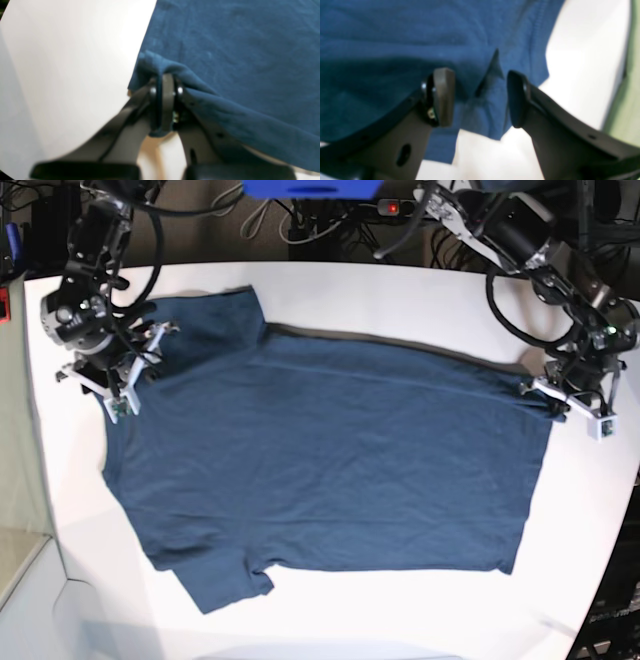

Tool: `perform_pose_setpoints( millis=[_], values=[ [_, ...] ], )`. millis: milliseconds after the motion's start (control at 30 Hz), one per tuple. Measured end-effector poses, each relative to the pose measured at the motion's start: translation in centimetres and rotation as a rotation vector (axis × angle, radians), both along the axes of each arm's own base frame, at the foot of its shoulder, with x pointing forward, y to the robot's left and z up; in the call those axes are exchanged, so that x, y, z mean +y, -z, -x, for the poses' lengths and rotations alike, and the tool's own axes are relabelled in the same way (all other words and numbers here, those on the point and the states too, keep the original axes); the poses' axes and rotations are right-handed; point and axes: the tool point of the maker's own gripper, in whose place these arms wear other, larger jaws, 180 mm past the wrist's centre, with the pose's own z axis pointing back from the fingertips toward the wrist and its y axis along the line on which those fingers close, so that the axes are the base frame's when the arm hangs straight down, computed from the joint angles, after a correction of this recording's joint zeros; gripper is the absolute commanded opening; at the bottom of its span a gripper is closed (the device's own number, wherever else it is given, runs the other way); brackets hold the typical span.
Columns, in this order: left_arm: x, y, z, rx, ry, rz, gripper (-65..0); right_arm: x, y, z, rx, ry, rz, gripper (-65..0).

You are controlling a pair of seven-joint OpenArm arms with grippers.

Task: Layout the t-shirt on the table in an organized manner, then fold the t-shirt properly
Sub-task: 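Hold the collar edge taut with both grippers, shifting the right gripper inward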

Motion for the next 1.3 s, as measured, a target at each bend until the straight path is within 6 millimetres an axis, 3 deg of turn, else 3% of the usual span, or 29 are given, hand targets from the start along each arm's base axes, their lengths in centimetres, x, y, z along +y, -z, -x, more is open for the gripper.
perform_pose_setpoints(
  millis=[200,400,500,600,767,933,1100,1300],
  values=[
    [0.0,0.0,0.0,0.000,0.001,0.000,-64.6,0.0,0.1,0.0,0.002,0.000,-0.004,-31.8],
    [0.0,0.0,0.0,0.001,0.000,-0.001,-64.6,0.5,0.7,0.0,0.017,-0.012,-0.013,-43.5],
    [0.0,0.0,0.0,0.001,0.001,0.000,-64.6,1.7,1.4,-0.1,0.036,-0.043,-0.030,-47.2],
    [0.0,0.0,0.0,0.001,0.000,0.000,-64.6,1.6,1.0,-0.6,0.021,-0.040,-0.028,-51.1],
    [0.0,0.0,0.0,0.001,0.000,0.000,-64.6,1.5,1.0,-0.7,0.021,-0.040,-0.026,-65.0],
    [0.0,0.0,0.0,0.000,0.000,0.000,-64.6,1.5,-0.3,-2.4,-0.030,-0.040,-0.029,-65.0],
    [-0.1,0.0,-0.1,-0.002,0.001,0.002,-64.6,0.2,-0.8,-2.7,-0.030,-0.037,0.007,-65.0],
    [-0.1,-0.1,-0.2,-0.007,0.001,0.004,-64.6,0.3,-1.5,-3.4,-0.052,-0.039,0.009,-63.1]
  ],
)
